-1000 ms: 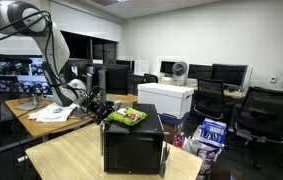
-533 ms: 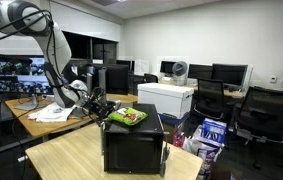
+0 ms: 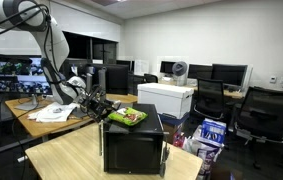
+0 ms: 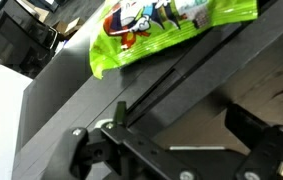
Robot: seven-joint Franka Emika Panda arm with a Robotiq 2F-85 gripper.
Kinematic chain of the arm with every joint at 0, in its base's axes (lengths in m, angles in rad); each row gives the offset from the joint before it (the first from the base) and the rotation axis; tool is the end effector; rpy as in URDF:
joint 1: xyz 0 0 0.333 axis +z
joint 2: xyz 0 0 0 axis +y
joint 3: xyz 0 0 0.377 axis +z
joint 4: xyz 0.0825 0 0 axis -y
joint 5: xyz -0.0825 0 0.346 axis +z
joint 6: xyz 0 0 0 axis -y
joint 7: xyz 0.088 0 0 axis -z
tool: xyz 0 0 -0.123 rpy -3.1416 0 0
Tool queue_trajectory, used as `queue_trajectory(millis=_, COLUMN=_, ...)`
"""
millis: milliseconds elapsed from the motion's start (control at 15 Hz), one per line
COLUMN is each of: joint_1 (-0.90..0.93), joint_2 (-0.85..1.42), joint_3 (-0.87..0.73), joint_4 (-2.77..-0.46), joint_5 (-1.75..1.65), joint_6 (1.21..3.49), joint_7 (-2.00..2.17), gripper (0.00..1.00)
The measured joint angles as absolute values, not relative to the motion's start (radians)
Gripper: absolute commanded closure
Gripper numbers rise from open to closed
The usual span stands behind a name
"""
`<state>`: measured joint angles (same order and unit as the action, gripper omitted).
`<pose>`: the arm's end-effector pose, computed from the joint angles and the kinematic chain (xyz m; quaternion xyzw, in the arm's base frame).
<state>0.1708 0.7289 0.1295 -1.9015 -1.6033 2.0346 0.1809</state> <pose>0.6150 0.1089 0.1794 0.6647 0.5324 -0.0673 0.5199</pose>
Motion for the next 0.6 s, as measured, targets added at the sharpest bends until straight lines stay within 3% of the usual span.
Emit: queue_trajectory(millis=600, joint_1=0.171, joint_2=0.634, joint_3=0.156, joint_4=-1.972, joint_5=-1.613, joint_6=2.167, joint_7=0.168, gripper=0.00)
